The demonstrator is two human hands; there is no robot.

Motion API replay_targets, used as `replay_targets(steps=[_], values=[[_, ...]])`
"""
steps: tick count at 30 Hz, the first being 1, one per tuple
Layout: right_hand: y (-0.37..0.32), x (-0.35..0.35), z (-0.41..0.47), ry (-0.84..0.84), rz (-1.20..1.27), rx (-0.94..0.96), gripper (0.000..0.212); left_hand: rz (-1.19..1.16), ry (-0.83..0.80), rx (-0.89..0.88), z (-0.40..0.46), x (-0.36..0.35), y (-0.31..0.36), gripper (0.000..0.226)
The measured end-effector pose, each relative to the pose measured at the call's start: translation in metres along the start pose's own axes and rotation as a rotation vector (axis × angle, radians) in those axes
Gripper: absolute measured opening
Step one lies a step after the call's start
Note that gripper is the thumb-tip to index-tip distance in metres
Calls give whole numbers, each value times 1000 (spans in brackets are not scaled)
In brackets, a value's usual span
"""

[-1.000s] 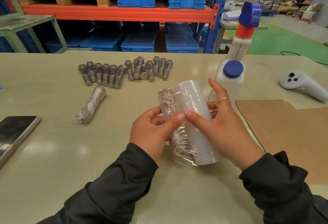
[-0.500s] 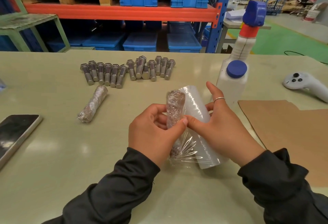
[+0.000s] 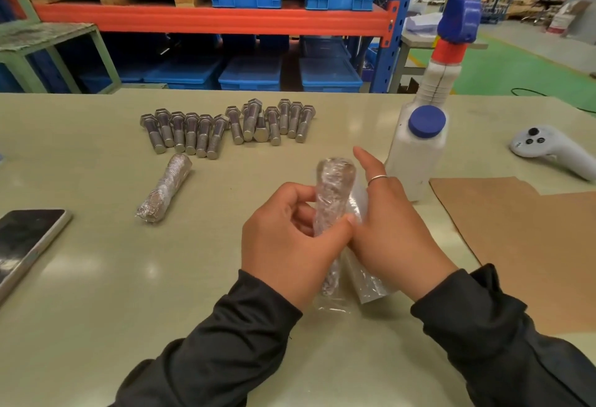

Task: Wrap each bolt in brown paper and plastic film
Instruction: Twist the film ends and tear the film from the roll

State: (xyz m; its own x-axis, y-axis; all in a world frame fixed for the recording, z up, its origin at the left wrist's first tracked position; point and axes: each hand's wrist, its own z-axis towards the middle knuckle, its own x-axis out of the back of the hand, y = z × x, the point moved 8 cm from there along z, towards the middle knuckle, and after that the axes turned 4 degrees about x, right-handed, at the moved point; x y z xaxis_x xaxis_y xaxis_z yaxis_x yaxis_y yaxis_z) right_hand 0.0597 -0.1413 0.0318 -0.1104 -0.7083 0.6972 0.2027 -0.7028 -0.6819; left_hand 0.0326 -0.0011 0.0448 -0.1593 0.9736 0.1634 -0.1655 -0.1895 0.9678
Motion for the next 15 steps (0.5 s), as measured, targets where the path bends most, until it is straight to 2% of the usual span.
replay_targets(steps=[3,7,15], values=[[1,3,-1,3,-19,-7,83,-110,-11,132,4,3,-13,21],[-1,-2,3,-42,-51,-7,76,-309,-116,306,5,-5,-28,10],[-6,-2,2,-60,-89,32,58,-435,-156,310,2,-8,-25,9]])
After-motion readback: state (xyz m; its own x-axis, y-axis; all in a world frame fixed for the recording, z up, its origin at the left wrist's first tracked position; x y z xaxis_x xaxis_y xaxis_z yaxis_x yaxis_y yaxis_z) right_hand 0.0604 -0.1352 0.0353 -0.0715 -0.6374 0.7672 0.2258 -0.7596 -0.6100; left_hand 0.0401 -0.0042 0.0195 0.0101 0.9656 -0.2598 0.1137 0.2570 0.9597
